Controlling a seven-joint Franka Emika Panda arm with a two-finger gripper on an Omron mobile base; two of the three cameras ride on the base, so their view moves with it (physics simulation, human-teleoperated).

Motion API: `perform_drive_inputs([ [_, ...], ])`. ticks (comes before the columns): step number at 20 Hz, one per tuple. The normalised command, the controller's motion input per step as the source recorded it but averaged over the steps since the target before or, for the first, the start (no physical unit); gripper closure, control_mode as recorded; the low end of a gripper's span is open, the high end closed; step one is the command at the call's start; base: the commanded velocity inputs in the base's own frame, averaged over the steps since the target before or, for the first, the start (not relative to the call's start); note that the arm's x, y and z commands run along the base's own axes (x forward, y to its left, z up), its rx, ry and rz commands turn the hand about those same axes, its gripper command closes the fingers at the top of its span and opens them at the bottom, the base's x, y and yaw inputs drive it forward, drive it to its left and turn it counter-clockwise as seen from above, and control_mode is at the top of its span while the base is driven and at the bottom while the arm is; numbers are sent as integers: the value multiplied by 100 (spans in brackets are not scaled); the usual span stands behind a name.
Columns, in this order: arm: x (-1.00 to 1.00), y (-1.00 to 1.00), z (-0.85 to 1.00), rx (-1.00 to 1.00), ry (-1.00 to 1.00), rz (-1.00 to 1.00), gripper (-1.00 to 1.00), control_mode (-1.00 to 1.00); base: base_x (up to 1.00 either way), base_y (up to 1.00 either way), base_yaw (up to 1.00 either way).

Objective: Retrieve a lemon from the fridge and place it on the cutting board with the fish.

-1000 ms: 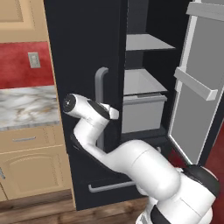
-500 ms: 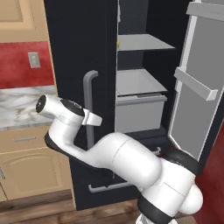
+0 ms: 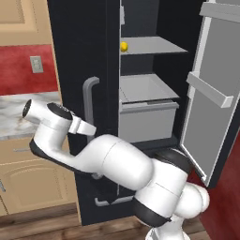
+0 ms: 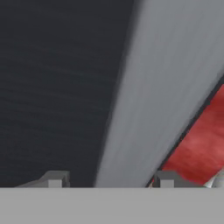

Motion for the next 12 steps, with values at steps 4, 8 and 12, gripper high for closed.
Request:
perform_drive_inputs([
  [4, -5, 3, 0, 0, 0, 0, -100, -100, 0, 0, 0],
  [8, -42, 0, 0, 0, 0, 0, -100, -100, 0, 0, 0],
  [12, -85, 0, 4, 0, 0, 0, -100, -100, 0, 0, 0],
])
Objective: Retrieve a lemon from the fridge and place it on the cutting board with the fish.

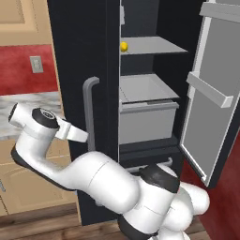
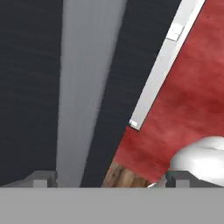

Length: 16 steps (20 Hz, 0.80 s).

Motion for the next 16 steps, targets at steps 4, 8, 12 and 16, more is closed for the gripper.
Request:
perform_drive_inputs([
  [4, -100, -41, 14, 0, 0, 0, -100, -100, 0, 0, 0],
  [8, -100, -94, 2, 8, 0, 0, -100, -100, 0, 0, 0],
  [12, -100, -100, 1, 18, 0, 0, -100, -100, 0, 0, 0],
  [16, -96, -100, 27, 36, -3, 15, -100, -100, 0, 0, 0],
])
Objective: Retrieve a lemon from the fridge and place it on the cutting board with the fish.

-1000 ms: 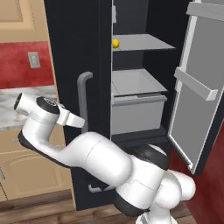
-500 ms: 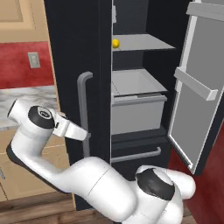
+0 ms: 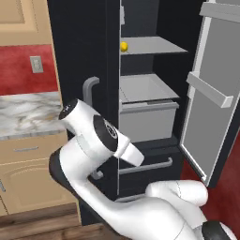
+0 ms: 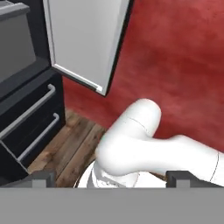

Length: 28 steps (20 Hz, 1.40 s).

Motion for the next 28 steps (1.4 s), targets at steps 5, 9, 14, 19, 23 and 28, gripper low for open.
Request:
perform_drive_inputs([
  [5, -47, -95, 22, 61, -13, 35, -100, -100, 0, 0, 0],
  [9, 21, -73, 0, 43, -12, 42, -100, -100, 0, 0, 0],
  [14, 52, -44, -13, 36, 0, 25, -100, -100, 0, 0, 0],
  [19, 94, -1, -14, 23, 0, 9, -100, -100, 0, 0, 0],
  [23, 75, 0, -44, 15, -1, 1, -100, -100, 0, 0, 0],
  [28, 42, 6, -23, 5, -1, 1, -100, -100, 0, 0, 0],
])
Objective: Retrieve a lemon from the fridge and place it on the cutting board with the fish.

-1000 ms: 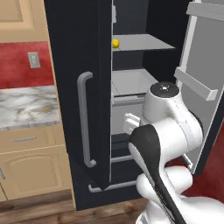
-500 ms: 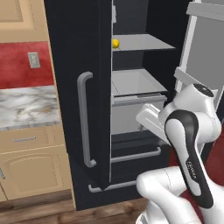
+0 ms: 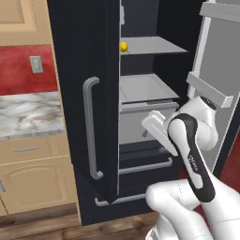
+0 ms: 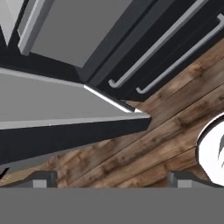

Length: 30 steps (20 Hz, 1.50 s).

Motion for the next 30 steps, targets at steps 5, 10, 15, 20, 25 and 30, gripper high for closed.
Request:
perform_drive_inputs([
  [5, 29, 0, -10, 0, 15, 0, -100, -100, 0, 0, 0],
  [10, 18, 8, -47, 0, 1, 0, -100, -100, 0, 0, 0],
  [15, 11, 8, -53, 6, 0, 0, -100, -100, 0, 0, 0],
  [20, 29, 25, -41, 16, 6, 0, -100, -100, 0, 0, 0],
  [25, 44, 32, -22, 12, 16, 0, -100, -100, 0, 0, 0],
  [30, 47, 28, -16, 9, 17, 0, -100, -100, 0, 0, 0],
])
